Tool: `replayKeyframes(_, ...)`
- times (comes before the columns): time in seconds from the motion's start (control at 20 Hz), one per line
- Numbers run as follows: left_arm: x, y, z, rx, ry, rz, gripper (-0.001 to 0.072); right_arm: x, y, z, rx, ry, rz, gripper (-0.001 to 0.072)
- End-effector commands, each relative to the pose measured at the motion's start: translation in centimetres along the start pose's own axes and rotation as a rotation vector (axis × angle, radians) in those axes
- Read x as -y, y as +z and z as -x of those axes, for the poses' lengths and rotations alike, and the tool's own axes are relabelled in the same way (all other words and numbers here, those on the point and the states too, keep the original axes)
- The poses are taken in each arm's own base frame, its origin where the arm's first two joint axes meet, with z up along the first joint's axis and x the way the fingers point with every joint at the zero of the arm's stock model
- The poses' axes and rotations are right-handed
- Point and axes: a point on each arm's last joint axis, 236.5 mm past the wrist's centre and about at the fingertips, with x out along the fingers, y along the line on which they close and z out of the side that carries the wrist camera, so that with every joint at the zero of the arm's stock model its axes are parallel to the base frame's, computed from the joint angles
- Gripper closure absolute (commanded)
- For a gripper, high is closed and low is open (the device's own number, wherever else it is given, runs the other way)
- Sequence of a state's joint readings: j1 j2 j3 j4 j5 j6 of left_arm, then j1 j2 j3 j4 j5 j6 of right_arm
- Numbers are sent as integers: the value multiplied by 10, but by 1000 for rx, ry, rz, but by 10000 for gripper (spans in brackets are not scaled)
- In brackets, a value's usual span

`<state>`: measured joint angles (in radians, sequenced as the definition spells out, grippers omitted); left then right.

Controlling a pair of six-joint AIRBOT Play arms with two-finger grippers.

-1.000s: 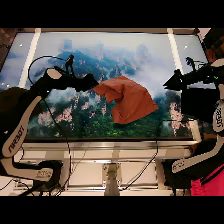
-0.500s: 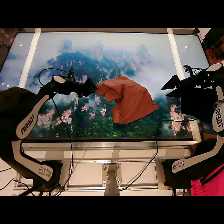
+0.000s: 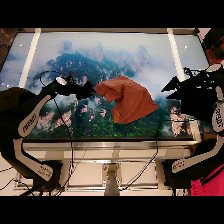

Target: Fold the clothes and pants, and hang the long-sleeved shirts on hangers.

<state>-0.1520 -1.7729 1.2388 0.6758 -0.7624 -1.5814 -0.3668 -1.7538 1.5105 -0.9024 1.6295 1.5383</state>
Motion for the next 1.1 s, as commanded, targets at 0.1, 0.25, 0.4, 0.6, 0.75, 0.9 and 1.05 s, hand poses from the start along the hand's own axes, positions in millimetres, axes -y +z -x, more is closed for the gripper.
replayKeyframes(0.1, 0, 3, -13, 5, -40, 98, 420, 11, -16, -11, -66, -15, -50, 162)
replayKeyframes(0.25, 0, 6, -14, 16, -40, 99, 446, 19, -23, -19, -97, -22, -74, 162)
replayKeyframes(0.4, 2, 10, -10, 25, -49, 95, 673, 35, -32, -30, -126, -53, -109, 163)
replayKeyframes(0.6, 15, 20, 3, 77, -66, 6, 699, 45, -51, -56, -196, -63, -169, 164)
replayKeyframes(0.75, 30, 33, 18, 143, -85, -55, 700, 44, -51, -78, -212, -85, -156, 164)
replayKeyframes(0.9, 45, 37, 29, 172, -104, -125, 700, 36, -41, -98, -171, -113, -112, 174)
replayKeyframes(1.05, 64, 37, 34, 186, -125, -198, 700, 29, -25, -114, -99, -141, -63, 245)
